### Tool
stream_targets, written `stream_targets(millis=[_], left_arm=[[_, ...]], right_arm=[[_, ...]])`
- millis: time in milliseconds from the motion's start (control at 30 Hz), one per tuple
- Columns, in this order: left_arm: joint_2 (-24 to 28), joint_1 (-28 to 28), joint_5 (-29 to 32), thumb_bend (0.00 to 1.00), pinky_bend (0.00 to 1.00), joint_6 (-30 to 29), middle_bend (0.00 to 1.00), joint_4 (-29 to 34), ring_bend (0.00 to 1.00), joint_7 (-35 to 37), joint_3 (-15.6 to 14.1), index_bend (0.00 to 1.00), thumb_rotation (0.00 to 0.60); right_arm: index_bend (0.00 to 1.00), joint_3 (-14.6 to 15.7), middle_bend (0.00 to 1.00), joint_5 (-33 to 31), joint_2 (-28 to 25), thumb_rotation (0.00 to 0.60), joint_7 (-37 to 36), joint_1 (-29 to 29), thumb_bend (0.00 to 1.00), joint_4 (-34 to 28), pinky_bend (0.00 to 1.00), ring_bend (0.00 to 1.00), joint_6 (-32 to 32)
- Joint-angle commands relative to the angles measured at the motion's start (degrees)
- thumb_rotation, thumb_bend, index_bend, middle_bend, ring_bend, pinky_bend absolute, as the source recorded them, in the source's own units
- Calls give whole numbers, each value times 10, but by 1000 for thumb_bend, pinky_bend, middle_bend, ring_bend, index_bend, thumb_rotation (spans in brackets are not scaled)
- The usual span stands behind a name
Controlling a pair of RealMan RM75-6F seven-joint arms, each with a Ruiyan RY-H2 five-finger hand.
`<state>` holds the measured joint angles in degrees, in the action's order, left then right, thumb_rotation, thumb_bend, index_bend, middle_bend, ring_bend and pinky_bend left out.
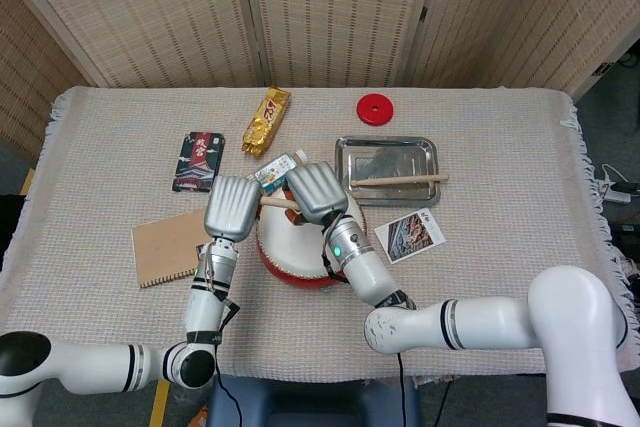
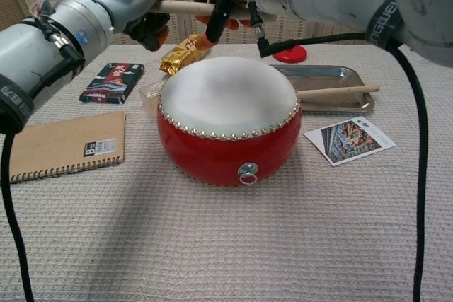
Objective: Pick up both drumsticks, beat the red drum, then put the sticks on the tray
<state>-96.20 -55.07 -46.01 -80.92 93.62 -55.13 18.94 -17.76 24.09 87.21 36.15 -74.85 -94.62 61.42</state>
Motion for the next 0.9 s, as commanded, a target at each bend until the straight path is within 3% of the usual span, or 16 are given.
stream_targets(millis=[33, 333, 433, 633, 900], left_arm=[[1, 1, -4, 548, 984, 0, 691, 0, 649, 1, -1, 461, 600], [6, 3, -5, 450, 593, 8, 337, 5, 309, 0, 0, 160, 600], [8, 3, -6, 418, 510, 10, 245, 6, 227, 2, 2, 86, 600], [14, 2, -4, 378, 378, 17, 132, 10, 102, 5, 6, 2, 600], [26, 6, -1, 343, 241, 24, 1, 16, 0, 17, 12, 0, 600]], right_arm=[[1000, -1, 896, 1, 0, 600, 0, 2, 232, 0, 794, 754, -1], [1000, -3, 897, 1, -5, 600, 10, 9, 234, -3, 795, 755, -5], [1000, -1, 897, 1, -6, 600, 15, 10, 235, -2, 795, 754, -5], [1000, 1, 897, -2, -6, 600, 24, 12, 237, 1, 795, 755, -8], [1000, 4, 897, -9, -14, 600, 37, 15, 237, -2, 795, 754, -12]])
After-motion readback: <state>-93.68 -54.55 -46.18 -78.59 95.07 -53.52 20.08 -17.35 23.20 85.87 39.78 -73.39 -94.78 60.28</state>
